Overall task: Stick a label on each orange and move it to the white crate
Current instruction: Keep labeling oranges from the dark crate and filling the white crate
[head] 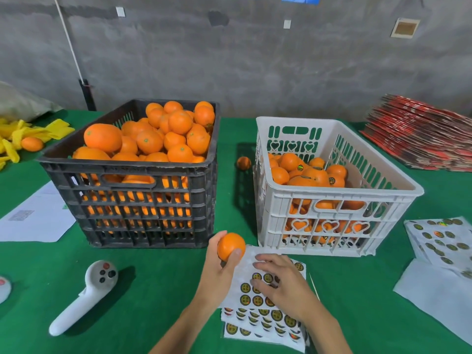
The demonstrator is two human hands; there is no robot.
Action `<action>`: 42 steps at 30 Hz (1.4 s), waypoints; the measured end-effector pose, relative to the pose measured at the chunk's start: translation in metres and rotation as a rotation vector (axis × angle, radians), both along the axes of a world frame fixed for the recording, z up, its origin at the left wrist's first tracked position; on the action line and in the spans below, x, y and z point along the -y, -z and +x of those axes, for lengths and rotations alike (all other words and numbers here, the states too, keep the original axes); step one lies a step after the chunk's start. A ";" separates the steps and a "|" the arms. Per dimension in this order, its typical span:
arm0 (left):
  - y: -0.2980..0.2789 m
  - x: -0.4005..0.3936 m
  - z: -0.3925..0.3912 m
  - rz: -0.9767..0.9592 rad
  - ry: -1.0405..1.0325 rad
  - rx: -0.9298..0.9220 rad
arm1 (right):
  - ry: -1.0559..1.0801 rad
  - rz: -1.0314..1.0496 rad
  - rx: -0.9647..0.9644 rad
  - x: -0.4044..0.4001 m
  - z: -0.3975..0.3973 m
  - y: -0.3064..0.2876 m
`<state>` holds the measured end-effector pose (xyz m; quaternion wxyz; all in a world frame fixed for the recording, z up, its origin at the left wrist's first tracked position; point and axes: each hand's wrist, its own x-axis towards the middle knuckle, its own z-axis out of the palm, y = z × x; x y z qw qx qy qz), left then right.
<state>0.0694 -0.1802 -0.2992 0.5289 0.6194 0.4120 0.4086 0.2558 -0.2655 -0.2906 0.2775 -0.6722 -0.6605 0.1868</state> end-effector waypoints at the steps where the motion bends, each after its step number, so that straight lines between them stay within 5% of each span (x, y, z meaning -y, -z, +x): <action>1: 0.002 -0.003 0.000 0.000 -0.004 0.007 | 0.006 0.003 0.011 -0.002 -0.001 0.001; 8: 0.009 -0.010 0.000 0.018 -0.051 0.021 | 0.127 0.122 0.110 -0.013 -0.013 -0.004; 18: 0.010 -0.009 0.000 0.012 -0.025 0.013 | 0.021 0.431 0.258 -0.004 -0.018 -0.005; 20: 0.009 -0.009 0.000 0.004 -0.010 0.009 | 0.043 0.423 0.035 -0.001 -0.024 -0.011; 23: 0.004 -0.011 0.000 0.016 0.003 0.002 | 0.175 0.306 -0.591 -0.006 -0.034 -0.033; 25: -0.004 -0.009 0.001 0.028 0.001 0.047 | 0.183 0.301 -0.728 -0.014 -0.041 -0.044; 36: -0.089 0.003 0.002 0.104 -0.034 0.374 | 0.238 0.583 -0.596 -0.037 -0.070 -0.102; 42: -0.135 -0.009 0.003 0.154 0.059 0.359 | 0.176 0.516 -0.830 -0.036 -0.060 -0.148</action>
